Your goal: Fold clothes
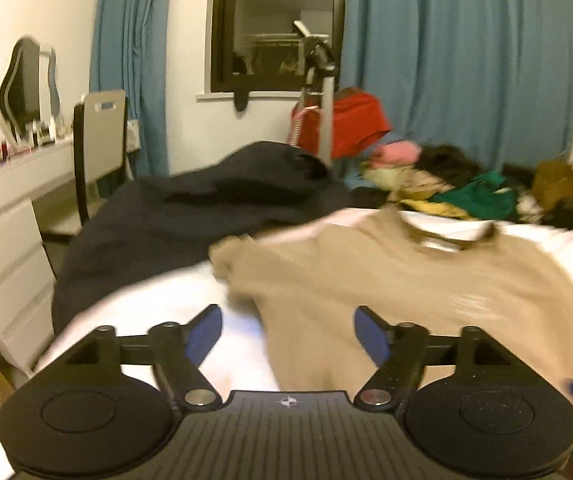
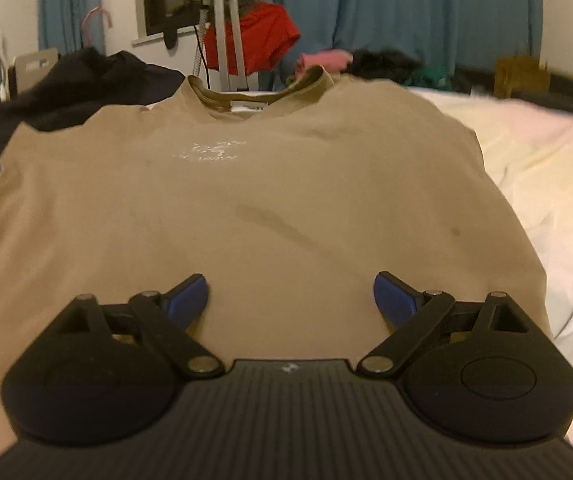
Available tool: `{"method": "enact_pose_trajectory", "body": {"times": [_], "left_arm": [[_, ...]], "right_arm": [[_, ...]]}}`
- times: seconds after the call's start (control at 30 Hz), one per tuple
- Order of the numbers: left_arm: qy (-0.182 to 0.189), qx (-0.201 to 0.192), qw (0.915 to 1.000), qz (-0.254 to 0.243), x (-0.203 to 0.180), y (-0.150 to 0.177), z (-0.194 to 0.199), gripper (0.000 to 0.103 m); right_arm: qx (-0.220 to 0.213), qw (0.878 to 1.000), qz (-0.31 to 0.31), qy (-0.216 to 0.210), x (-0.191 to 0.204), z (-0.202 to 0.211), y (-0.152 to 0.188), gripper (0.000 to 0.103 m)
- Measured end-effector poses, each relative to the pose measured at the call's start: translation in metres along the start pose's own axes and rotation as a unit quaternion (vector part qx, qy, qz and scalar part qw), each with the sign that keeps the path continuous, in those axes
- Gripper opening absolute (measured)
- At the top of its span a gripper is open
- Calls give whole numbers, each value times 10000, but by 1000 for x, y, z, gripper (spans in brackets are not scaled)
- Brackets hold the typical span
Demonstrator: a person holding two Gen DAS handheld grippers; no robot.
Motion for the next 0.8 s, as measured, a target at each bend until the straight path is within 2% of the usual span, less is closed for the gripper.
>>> {"method": "enact_pose_trajectory", "body": {"times": [0.07,0.17,0.23,0.37,0.53,0.8], "left_arm": [[271,-64,9995,125,-1,29,23,78],[371,49,9989,268,-2,60,36,79],[496,169,9982,285,-5,65,34,79],[576,114,9982,89,-11,68,31,79],[614,200,9979,-48,-18,73,26,79],[715,95,9974,-14,-18,72,35,80]], "right_arm": [[-64,10000,20,11,0,2,2,93],[-104,9998,-115,-95,-6,5,4,92],[-60,9994,-244,-240,-13,4,2,92],[-6,9985,-377,-394,-13,1,3,92],[26,9981,-425,-443,-13,0,3,93],[29,9976,-475,-495,-13,0,4,93]]}}
Point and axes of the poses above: each gripper's, at about its wrist camera, not at the fingertips, and z roughly against the way its jaws point, x to its left, y to its underside, the point moved 1 cm from there along -z, roughly the way its jaws point, and after that the axes turned 14 degrees about x, right-handed, at the moved point
